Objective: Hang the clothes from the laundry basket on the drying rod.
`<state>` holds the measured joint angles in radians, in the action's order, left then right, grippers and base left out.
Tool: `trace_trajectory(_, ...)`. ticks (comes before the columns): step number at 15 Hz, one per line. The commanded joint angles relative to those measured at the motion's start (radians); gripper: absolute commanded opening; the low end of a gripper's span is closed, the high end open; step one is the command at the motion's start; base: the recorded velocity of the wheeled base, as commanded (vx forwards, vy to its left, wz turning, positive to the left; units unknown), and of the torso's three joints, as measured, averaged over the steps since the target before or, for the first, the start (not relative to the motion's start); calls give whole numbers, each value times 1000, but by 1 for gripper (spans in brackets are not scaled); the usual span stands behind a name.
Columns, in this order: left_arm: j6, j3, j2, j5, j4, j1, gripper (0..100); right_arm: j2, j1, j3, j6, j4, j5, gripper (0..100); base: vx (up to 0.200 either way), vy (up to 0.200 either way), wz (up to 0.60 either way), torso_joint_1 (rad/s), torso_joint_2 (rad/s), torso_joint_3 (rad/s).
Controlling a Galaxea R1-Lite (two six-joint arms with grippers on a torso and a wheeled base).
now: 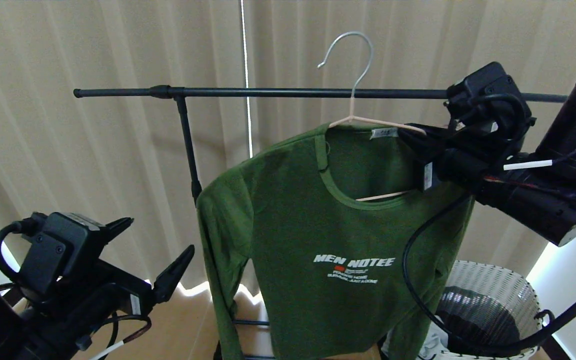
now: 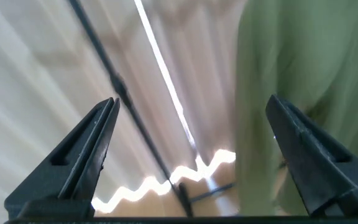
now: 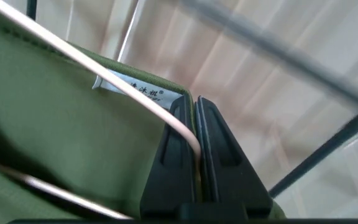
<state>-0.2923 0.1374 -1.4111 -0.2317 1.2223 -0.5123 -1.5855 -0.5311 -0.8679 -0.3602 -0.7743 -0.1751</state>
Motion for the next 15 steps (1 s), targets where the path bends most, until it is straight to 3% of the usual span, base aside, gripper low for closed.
trace_trajectory(1, -1, 17, -58, 5, 2, 21, 100, 15, -6, 0, 0, -25, 3, 0, 0, 0, 0, 0, 0, 0)
trace_trajectory(7, -2, 48, -81, 68, 3, 3, 100, 19, -69, 4, -2, -37, 0, 0, 0, 0, 0, 0, 0, 0)
trace_trajectory(8, -1, 48, -83, 68, 3, 5, 0, 19, -69, 4, -2, -37, 0, 0, 0, 0, 0, 0, 0, 0)
trace_trajectory(14, 5, 44, -86, 68, 3, 41, 0, 22, -69, 3, -5, -37, -3, 0, 0, 0, 0, 0, 0, 0)
trace_trajectory(15, 5, 33, -86, 71, 3, 132, 0, 33, -56, 4, -5, -36, -3, 0, 0, 0, 0, 0, 0, 0)
